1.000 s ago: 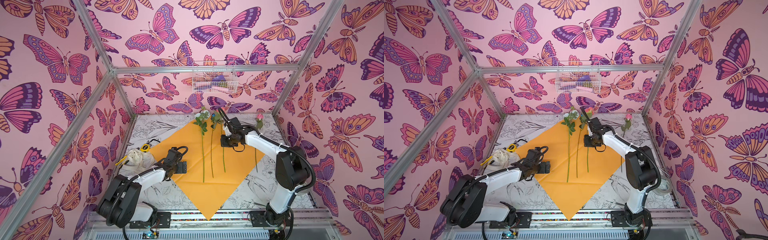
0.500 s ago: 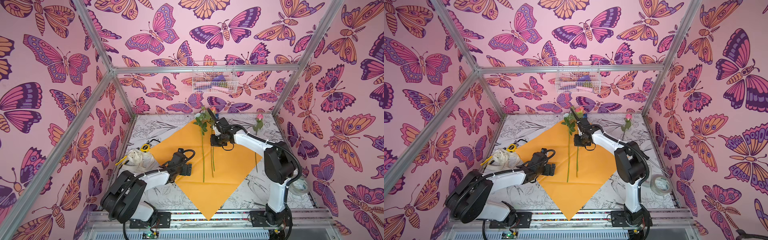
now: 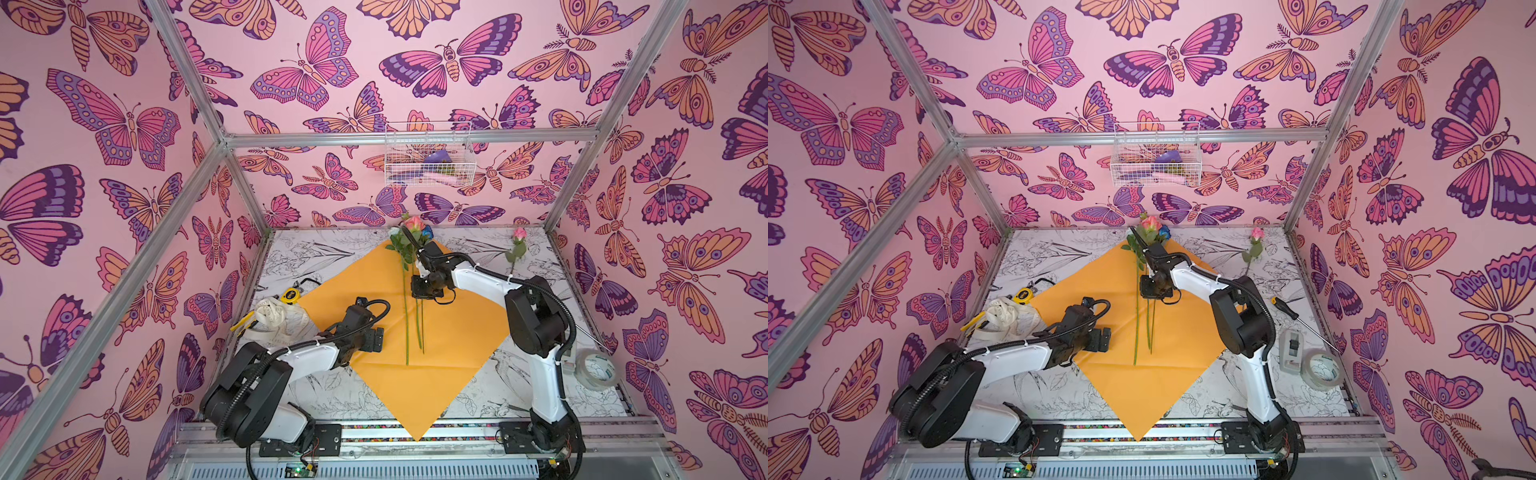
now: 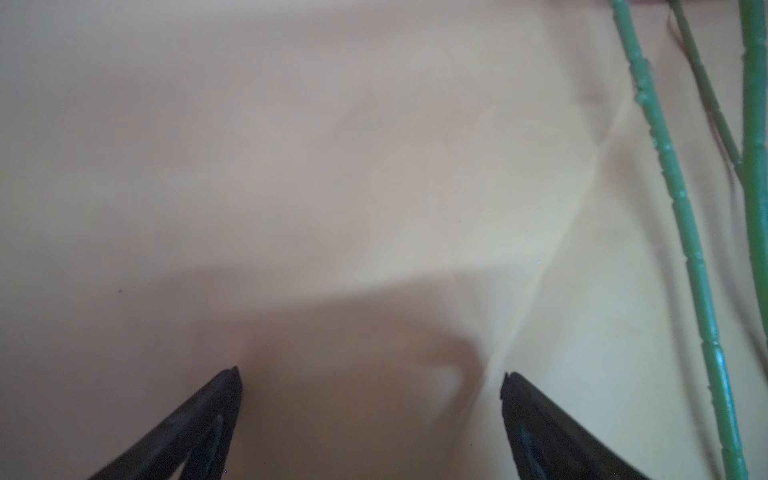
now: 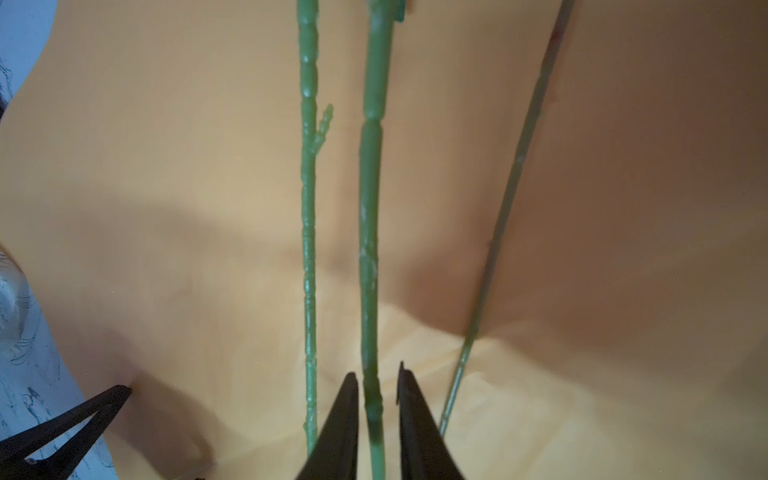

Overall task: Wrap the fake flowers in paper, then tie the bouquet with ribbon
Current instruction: 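Carry the pink flower with the right gripper and lay it on the bunch, then move the right gripper back and grasp the second pink flower stem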

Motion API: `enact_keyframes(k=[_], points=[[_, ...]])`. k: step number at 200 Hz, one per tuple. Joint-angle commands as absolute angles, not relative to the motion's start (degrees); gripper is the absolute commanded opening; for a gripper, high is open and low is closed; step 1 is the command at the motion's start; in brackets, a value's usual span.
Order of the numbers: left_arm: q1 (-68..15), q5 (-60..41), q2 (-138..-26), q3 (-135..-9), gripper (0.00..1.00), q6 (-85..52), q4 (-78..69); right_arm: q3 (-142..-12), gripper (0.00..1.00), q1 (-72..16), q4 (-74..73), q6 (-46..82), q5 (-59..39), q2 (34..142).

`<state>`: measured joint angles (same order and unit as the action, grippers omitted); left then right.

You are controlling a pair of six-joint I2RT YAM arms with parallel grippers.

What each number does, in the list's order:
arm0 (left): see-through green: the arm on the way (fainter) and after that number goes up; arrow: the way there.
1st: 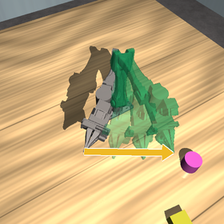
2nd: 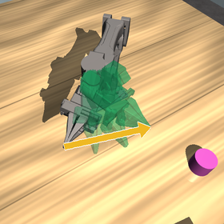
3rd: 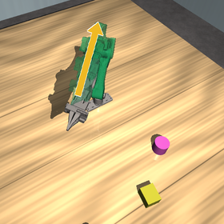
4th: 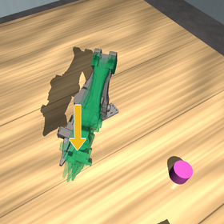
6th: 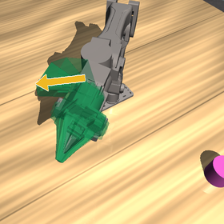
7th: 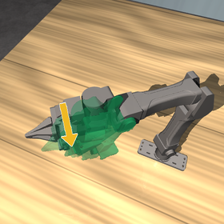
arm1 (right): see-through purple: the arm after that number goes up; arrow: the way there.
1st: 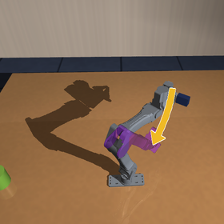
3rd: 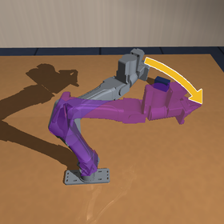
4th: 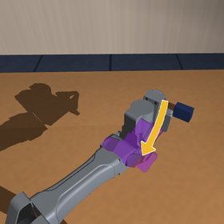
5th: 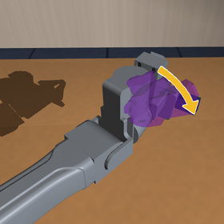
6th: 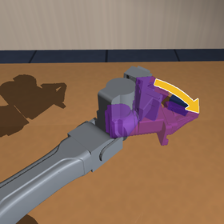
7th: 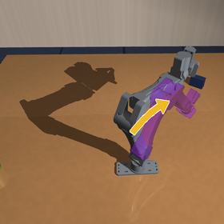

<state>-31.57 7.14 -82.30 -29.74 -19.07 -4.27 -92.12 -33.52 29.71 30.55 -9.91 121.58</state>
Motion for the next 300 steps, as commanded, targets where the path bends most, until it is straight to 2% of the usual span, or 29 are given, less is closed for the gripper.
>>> enact_keyframes(k=[1, 30, 92, 139, 195, 233, 300], points=[[-31.9, 7.0, -82.4, -28.9, 0.99, -19.9, -1.9, -93.6, 0.27, -33.7, 31.5, 31.2, -9.6, 121.0], [-32.0, 7.2, -82.8, -29.3, 0.99, -20.2, -1.7, -93.0, 0.33, -33.6, 32.3, 30.2, -8.7, 117.0], [-32.0, 8.3, -82.0, -28.8, 0.99, -20.8, -1.6, -85.3, 0.38, -28.3, 32.9, 28.9, -7.9, 103.8], [-32.0, 8.8, -82.1, -28.8, 0.99, -20.9, -1.6, -79.1, 0.36, -17.8, 39.9, 25.7, 3.1, 96.6], [-31.9, 9.1, -82.5, -29.0, 0.99, -21.3, -1.6, -73.0, 0.32, -7.9, 44.5, 22.3, 11.3, 97.5], [-32.0, 8.9, -82.5, -29.0, 0.99, -21.0, -1.4, -68.6, 0.31, -3.9, 40.3, 22.2, 9.1, 98.7], [-31.9, 9.5, -83.2, -29.6, 0.99, -21.2, -0.9, -82.8, 0.38, 2.1, 38.5, 19.0, 6.8, 111.7]])
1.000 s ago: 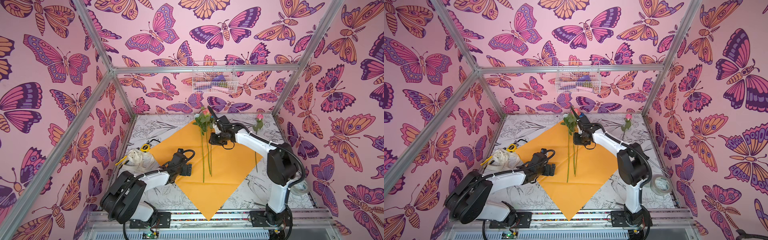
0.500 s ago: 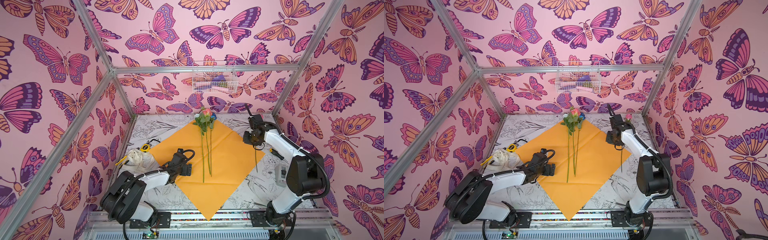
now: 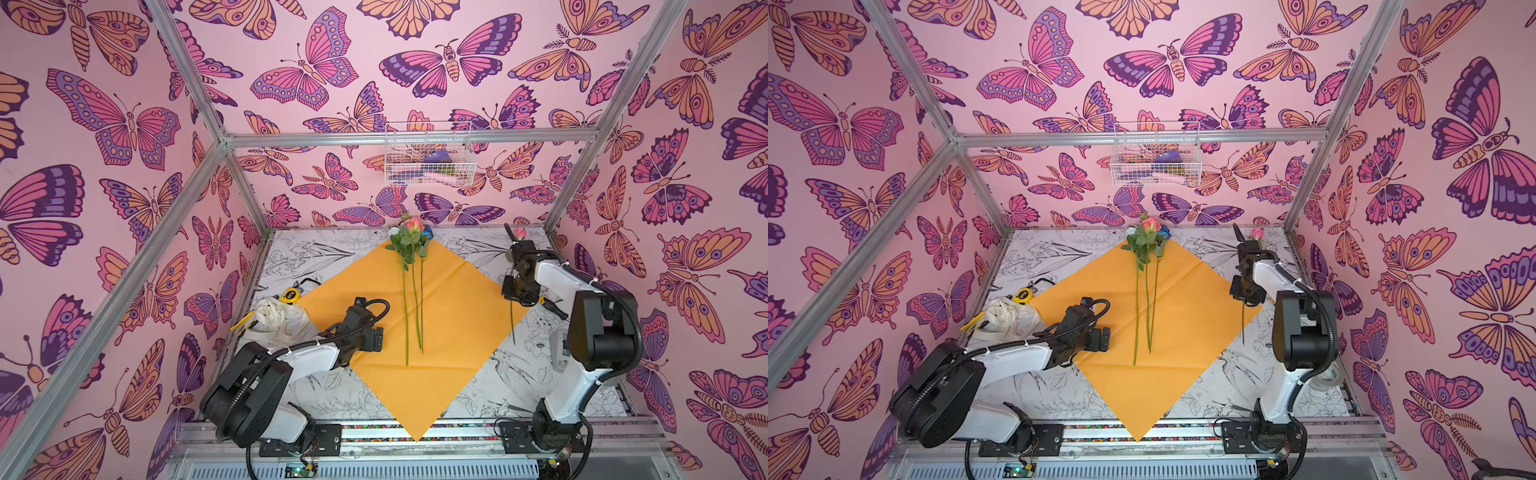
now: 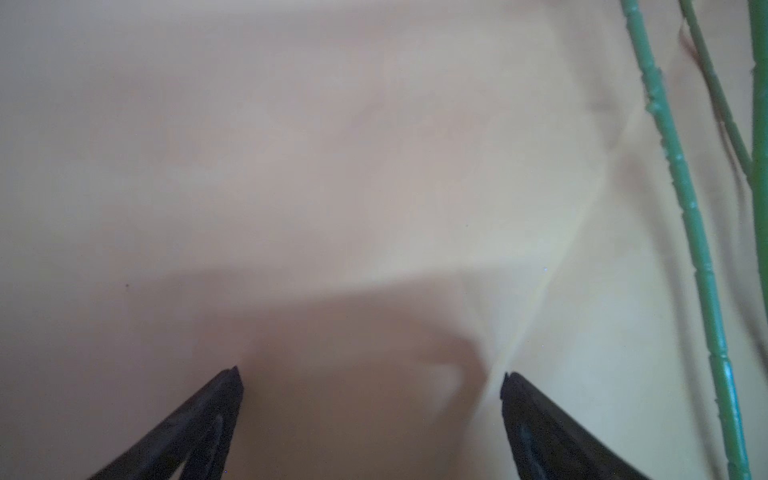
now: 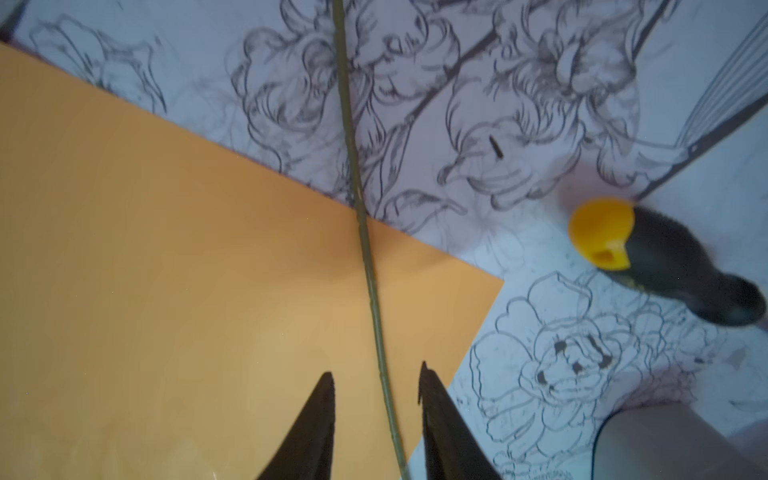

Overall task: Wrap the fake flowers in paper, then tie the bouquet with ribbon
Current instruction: 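Move the right gripper back and grasp the second pink flower stem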

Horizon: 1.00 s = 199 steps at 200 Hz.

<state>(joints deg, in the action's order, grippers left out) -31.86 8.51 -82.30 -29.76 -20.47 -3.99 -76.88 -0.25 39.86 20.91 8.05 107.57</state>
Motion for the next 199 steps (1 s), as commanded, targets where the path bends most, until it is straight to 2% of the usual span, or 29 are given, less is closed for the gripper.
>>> enact_keyframes(k=[1, 55, 95, 147, 176, 199], points=[[-32.0, 9.5, -83.2, -29.6, 0.99, -21.2, -0.9, -83.1, 0.38, 2.3, 38.5, 19.0, 6.8, 112.0], [-32.0, 9.9, -83.9, -30.1, 0.99, -21.2, -0.4, -94.9, 0.44, 6.9, 36.3, 18.3, 1.0, 121.1], [-32.0, 9.9, -84.1, -30.3, 0.99, -21.4, -0.2, -100.8, 0.44, 6.9, 35.4, 17.1, -3.2, 126.4], [-32.0, 9.8, -84.2, -30.5, 0.99, -21.3, 0.0, -108.4, 0.42, 6.9, 39.2, 16.0, -1.6, 133.9], [-32.0, 9.9, -84.0, -30.4, 0.99, -21.4, 0.0, -111.3, 0.35, 6.9, 41.4, 16.0, -1.6, 137.1], [-32.0, 9.9, -83.9, -30.4, 0.99, -21.4, 0.1, -112.5, 0.11, 6.9, 42.6, 15.5, -2.8, 138.3]])
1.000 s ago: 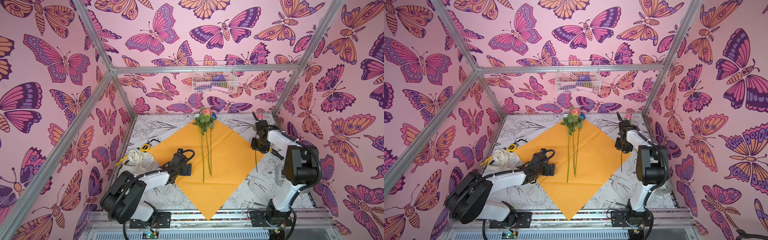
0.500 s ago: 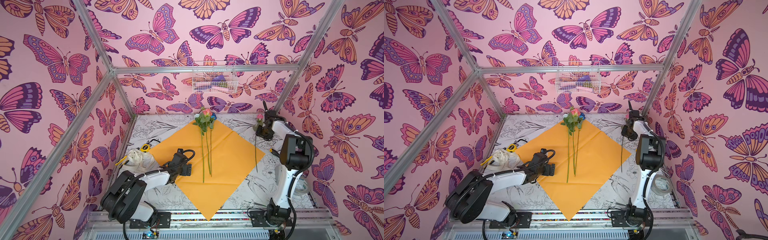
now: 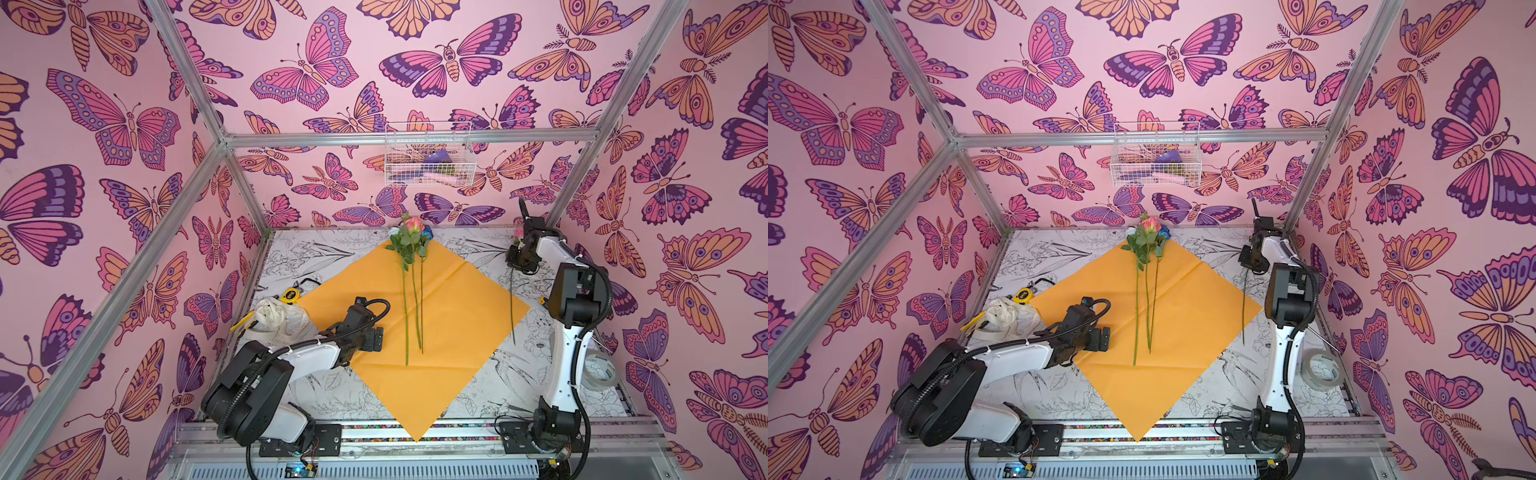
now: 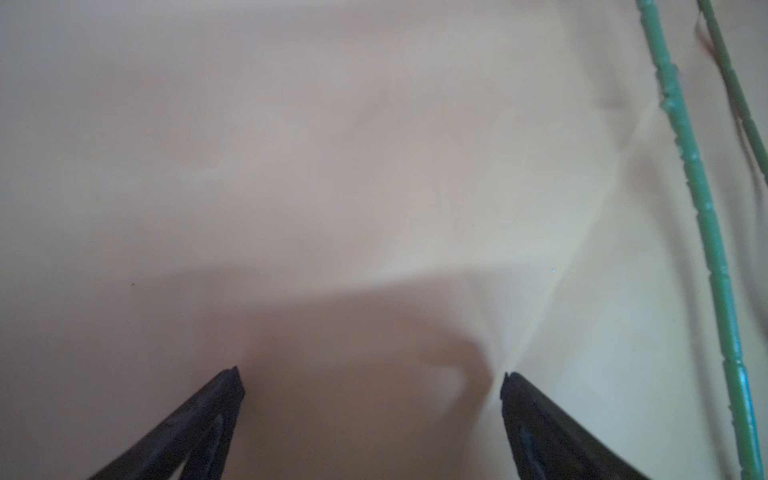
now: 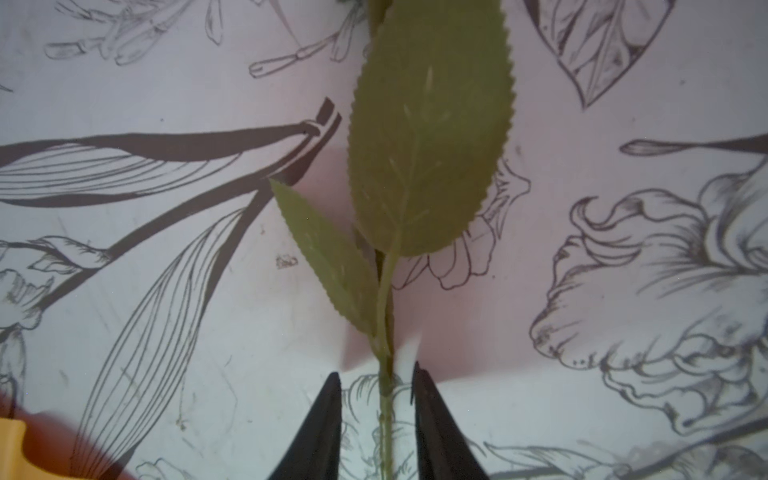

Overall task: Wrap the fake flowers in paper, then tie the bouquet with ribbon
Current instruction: 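Move the right gripper back and grasp the second pink flower stem, then carry the second pink flower with the right gripper onto the bunch and release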

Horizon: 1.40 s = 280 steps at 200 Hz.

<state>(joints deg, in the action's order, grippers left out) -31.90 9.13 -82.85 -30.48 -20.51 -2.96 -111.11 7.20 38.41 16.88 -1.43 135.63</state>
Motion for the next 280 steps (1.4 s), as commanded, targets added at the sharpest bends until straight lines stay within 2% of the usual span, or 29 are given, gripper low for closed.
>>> enact_keyframes(k=[1, 22, 65, 134, 154, 183, 223, 246, 280], points=[[-31.9, 9.9, -83.9, -30.4, 0.99, -21.4, 0.1, -112.4, 0.1, 6.9, 42.6, 15.5, -2.9, 138.3], [-31.9, 9.8, -83.9, -30.4, 0.99, -21.3, 0.1, -111.0, 0.0, 6.9, 41.3, 14.3, -4.5, 136.4], [-32.0, 9.8, -83.5, -30.1, 0.99, -21.5, 0.1, -108.5, 0.0, 6.9, 40.9, 13.8, -7.3, 127.5], [-32.0, 10.2, -83.7, -30.2, 0.99, -21.5, 0.1, -89.2, 0.0, 3.1, 29.8, 23.6, -17.2, 105.8], [-32.1, 9.9, -83.8, -30.5, 0.99, -21.3, 0.1, -85.6, 0.0, 0.7, 28.7, 23.4, -14.7, 101.7], [-32.1, 10.1, -83.3, -30.4, 0.99, -20.9, 0.1, -85.7, 0.0, 0.6, 31.1, 21.6, -10.0, 101.5], [-32.1, 10.6, -83.5, -30.3, 0.99, -21.1, 0.0, -85.8, 0.0, -1.2, 31.0, 23.8, -14.1, 102.0], [-32.1, 10.0, -84.1, -30.7, 0.99, -20.9, 0.0, -83.5, 0.0, -5.4, 27.8, 26.9, -17.4, 102.2], [-32.2, 9.8, -84.3, -30.8, 0.99, -20.9, 0.0, -82.5, 0.0, -15.5, 22.4, 31.0, -17.3, 104.5]])
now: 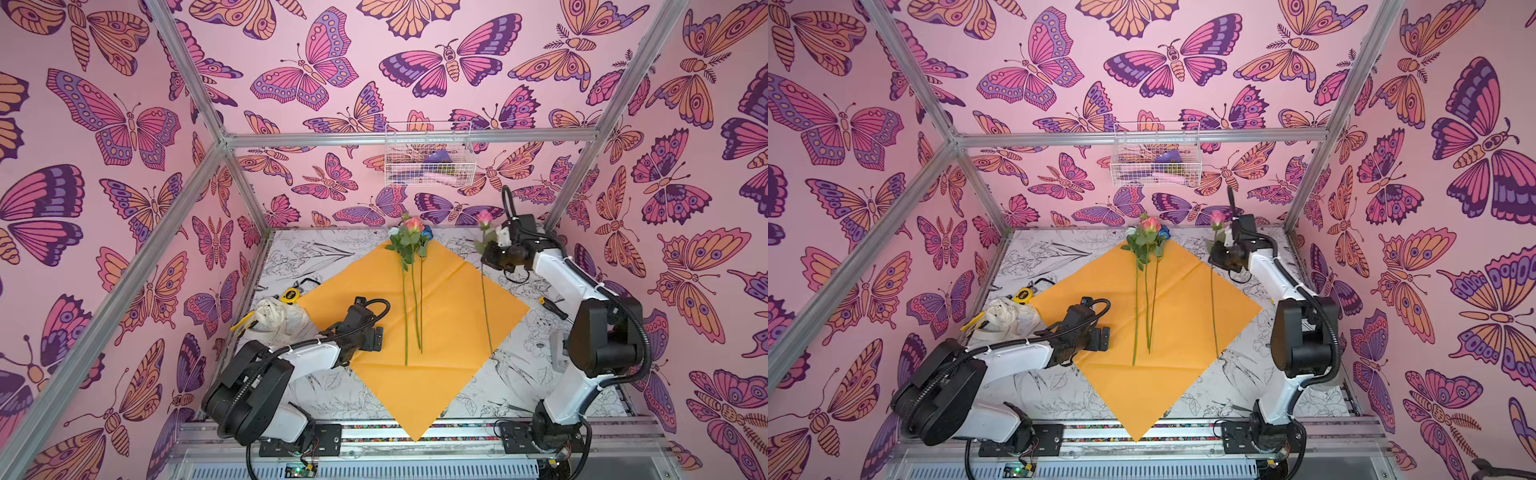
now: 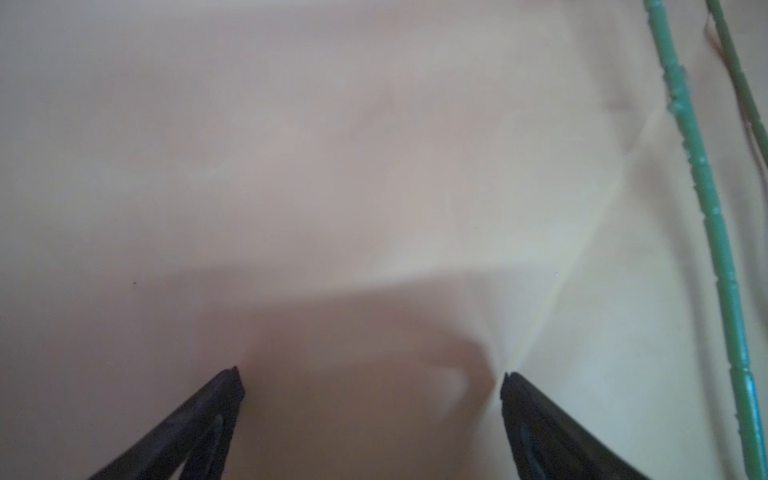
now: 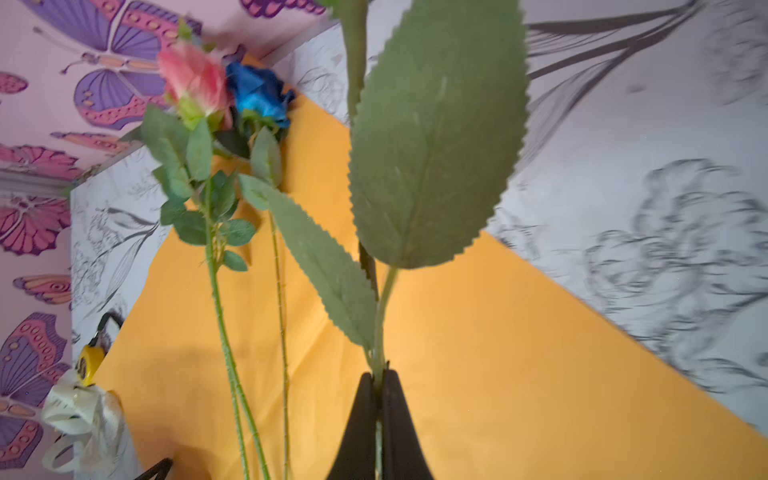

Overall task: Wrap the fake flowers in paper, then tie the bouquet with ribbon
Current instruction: 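Carry the second pink flower with the right gripper onto the bunch and release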

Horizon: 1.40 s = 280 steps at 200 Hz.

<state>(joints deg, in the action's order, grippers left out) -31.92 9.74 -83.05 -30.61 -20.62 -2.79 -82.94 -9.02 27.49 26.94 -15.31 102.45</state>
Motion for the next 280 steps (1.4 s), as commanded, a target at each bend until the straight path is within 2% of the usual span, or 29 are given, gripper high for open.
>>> enact_keyframes(k=[1, 57, 146, 216, 280], points=[[-32.2, 9.8, -84.3, -30.8, 0.99, -20.9, 0.0, -82.5, 0.0, -15.8, 22.2, 31.1, -17.3, 104.7], [-32.1, 9.2, -84.6, -30.9, 0.99, -21.1, 0.0, -85.5, 0.0, -23.1, 10.8, 40.9, -16.7, 113.6], [-32.3, 8.5, -84.6, -31.0, 0.99, -21.4, 0.0, -93.5, 0.0, -24.0, 7.0, 50.3, -19.4, 125.2], [-32.7, 8.1, -84.6, -31.2, 0.99, -22.0, 0.0, -101.1, 0.0, -24.0, 9.8, 50.8, -20.5, 131.2], [-32.8, 7.8, -85.0, -31.7, 0.99, -22.0, 0.1, -100.4, 0.1, -23.9, 11.3, 49.7, -20.4, 133.4]])
